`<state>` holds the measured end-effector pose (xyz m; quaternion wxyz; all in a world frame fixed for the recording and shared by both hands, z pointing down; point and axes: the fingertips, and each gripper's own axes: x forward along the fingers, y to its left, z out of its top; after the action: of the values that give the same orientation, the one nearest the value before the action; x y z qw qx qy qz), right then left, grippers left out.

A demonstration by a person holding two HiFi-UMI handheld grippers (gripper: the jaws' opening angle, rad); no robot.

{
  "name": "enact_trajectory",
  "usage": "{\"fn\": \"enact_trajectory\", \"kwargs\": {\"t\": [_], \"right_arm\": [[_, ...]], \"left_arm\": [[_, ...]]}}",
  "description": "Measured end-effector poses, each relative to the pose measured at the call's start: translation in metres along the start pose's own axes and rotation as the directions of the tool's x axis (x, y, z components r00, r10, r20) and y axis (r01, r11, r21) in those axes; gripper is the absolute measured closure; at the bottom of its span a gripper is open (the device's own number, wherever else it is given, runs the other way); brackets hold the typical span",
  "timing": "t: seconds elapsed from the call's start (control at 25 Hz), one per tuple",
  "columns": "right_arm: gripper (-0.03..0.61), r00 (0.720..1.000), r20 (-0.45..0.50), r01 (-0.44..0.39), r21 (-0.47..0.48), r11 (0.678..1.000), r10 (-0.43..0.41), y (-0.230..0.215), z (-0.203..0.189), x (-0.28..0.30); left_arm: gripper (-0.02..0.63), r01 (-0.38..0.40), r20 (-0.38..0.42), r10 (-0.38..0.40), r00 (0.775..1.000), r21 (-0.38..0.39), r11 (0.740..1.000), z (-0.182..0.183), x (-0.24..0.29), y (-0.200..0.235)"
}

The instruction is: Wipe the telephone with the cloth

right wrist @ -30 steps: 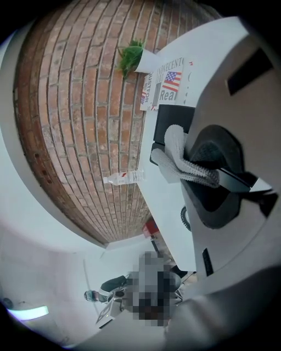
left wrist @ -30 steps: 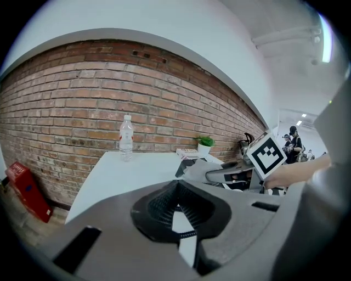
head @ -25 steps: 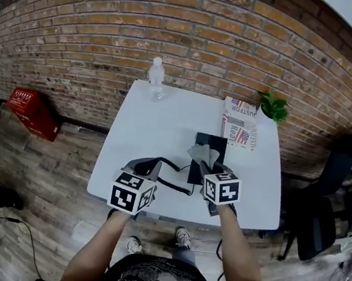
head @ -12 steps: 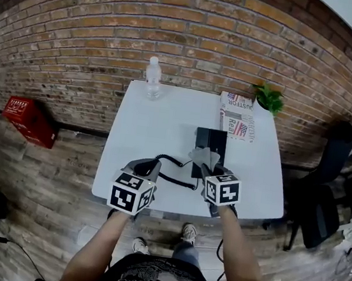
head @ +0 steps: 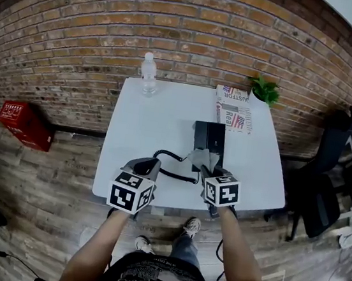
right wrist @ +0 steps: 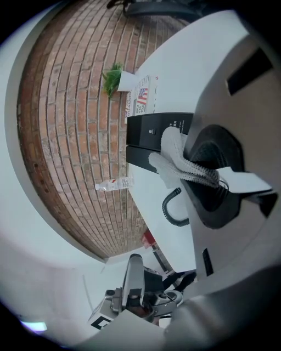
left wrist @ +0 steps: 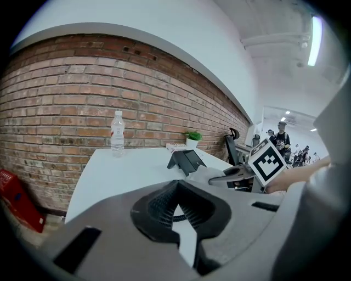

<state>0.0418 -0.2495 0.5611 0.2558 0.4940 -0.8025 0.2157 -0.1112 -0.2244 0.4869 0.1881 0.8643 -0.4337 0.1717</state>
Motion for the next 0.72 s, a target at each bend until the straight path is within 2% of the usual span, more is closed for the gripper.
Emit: {"fn": "enact_trajectory", "kwargs": {"t": [0.72], "right_arm": [[0.568, 0.999, 0.004, 0.039, 0.045, 0.998, -0.039, 0.008, -0.025, -0.014]], "left_arm": [[0.609, 0.053, -0.004, -0.053, 0.999, 0.039, 0.998, -0.005, 0.001, -0.009]]}}
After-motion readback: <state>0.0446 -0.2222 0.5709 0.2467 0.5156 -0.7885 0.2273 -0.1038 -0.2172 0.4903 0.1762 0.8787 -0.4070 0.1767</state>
